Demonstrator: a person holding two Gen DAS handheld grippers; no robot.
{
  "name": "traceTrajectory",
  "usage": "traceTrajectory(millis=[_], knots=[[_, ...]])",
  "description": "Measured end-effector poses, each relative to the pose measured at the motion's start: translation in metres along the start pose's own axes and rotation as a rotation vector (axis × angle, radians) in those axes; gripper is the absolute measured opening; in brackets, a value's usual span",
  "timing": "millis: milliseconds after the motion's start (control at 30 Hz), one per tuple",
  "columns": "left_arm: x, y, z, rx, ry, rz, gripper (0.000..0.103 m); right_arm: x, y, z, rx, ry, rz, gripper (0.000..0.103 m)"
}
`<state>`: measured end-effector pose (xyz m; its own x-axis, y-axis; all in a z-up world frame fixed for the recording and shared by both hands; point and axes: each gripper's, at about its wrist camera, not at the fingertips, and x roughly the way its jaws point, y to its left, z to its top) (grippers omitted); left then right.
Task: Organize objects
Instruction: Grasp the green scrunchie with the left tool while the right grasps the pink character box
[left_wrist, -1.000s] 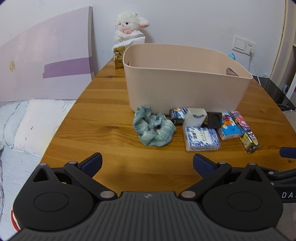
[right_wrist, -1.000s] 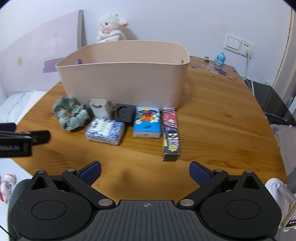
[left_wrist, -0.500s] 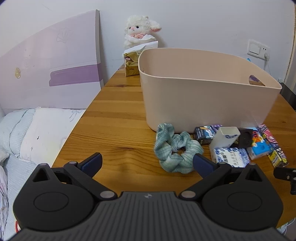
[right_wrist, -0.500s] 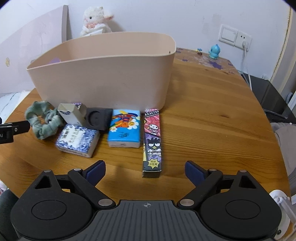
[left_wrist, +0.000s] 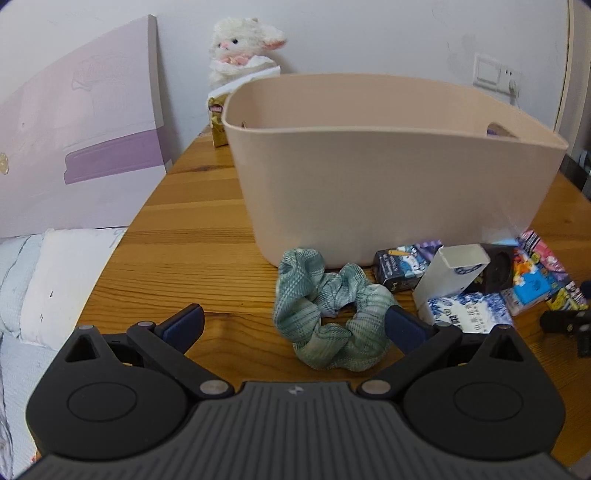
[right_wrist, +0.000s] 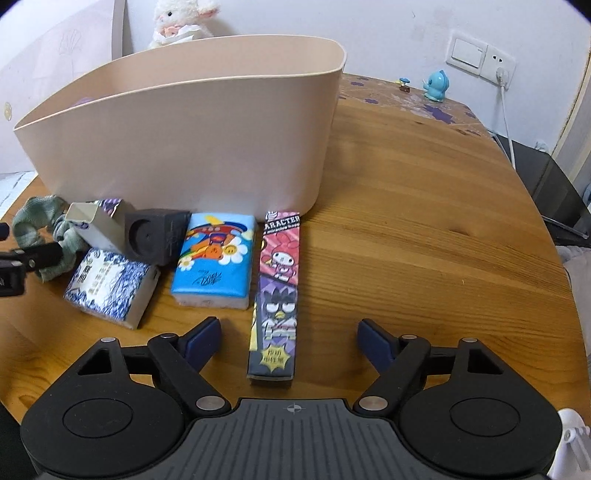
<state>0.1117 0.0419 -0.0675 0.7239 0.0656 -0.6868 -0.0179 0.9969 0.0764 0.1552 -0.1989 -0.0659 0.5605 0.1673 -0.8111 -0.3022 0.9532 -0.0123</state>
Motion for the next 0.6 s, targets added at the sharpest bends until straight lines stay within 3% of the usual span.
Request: traceTrajectory(millis=[100, 133, 167, 267, 300, 433, 467, 600], knots=[[0.009, -0.001, 0.0, 0.001, 0.013, -0.017, 0.103, 0.003, -0.001, 0.004, -0.001, -0.01, -0.003, 0.081], [0.011, -0.001, 0.0, -0.043, 0.019, 0.023, 0.103, 0.003, -0.001, 0.005, 0.006, -0.011, 0.005, 0.081], [0.013, -0.002, 0.0, -0.045, 0.021, 0.019, 0.103, 0.003, -0.001, 0.006, 0.009, -0.012, 0.007, 0.078], [0.018, -0.001, 0.0, -0.043, 0.032, 0.001, 0.101, 0.0, 0.003, 0.005, -0.005, -0.02, 0.023, 0.062], [0.019, -0.001, -0.001, -0.042, 0.041, -0.011, 0.089, -0.001, 0.005, 0.004, -0.01, -0.023, 0.029, 0.056], [0.02, 0.003, 0.0, -0.078, 0.054, -0.029, 0.074, -0.005, 0.011, 0.005, -0.025, -0.026, 0.043, 0.035], [0.019, 0.004, 0.0, -0.082, 0.052, -0.025, 0.071, -0.006, 0.013, 0.005, -0.027, -0.028, 0.045, 0.024], [0.015, 0.007, 0.0, -0.089, 0.048, -0.028, 0.047, -0.006, 0.016, 0.006, -0.019, -0.032, 0.041, 0.021]])
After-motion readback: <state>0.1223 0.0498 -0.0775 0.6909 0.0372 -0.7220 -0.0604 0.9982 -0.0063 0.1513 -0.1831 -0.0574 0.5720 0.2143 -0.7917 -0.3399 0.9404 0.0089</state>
